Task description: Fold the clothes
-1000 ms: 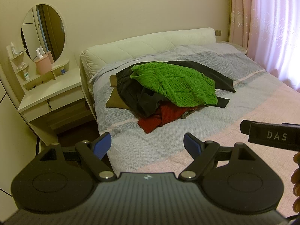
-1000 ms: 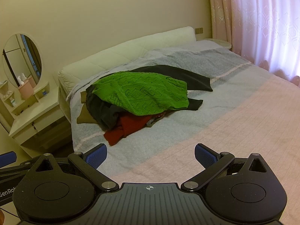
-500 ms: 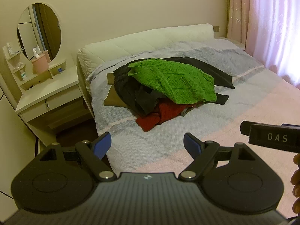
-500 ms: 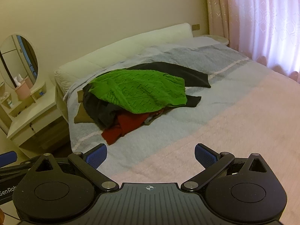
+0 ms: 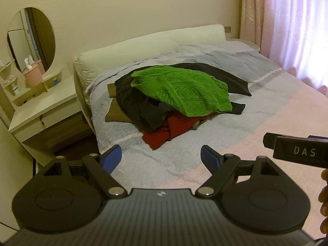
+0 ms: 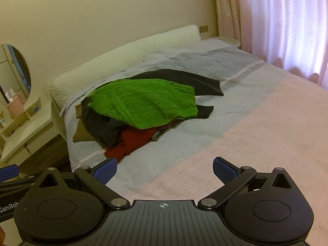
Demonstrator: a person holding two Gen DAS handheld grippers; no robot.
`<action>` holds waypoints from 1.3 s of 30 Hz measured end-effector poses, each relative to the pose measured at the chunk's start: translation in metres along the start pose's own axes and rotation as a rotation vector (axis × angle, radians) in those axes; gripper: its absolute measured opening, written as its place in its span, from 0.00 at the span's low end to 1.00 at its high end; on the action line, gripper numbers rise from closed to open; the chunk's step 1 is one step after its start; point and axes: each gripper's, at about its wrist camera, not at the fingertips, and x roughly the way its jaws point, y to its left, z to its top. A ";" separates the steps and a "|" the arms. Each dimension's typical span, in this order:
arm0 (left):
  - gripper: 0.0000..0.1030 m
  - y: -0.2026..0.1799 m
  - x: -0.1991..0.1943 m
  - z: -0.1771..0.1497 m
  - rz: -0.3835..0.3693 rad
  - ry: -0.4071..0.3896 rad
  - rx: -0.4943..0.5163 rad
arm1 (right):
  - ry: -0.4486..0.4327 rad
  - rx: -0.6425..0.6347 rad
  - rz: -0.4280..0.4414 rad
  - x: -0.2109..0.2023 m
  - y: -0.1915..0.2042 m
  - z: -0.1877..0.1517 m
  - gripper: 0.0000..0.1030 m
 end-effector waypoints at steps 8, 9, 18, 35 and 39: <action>0.79 0.010 0.034 0.016 -0.045 0.022 0.028 | 0.007 0.026 -0.025 0.023 0.007 0.012 0.99; 0.79 0.011 0.038 0.018 -0.050 0.025 0.031 | 0.010 0.029 -0.028 0.026 0.009 0.014 0.99; 0.79 0.025 0.077 0.039 -0.089 0.051 0.054 | 0.032 0.048 -0.052 0.058 0.021 0.030 0.99; 0.79 0.060 0.161 0.082 -0.141 0.113 0.101 | 0.112 0.132 -0.009 0.132 0.043 0.061 0.99; 0.79 0.065 0.187 0.099 -0.170 0.140 0.130 | 0.128 0.222 0.005 0.147 0.039 0.069 0.99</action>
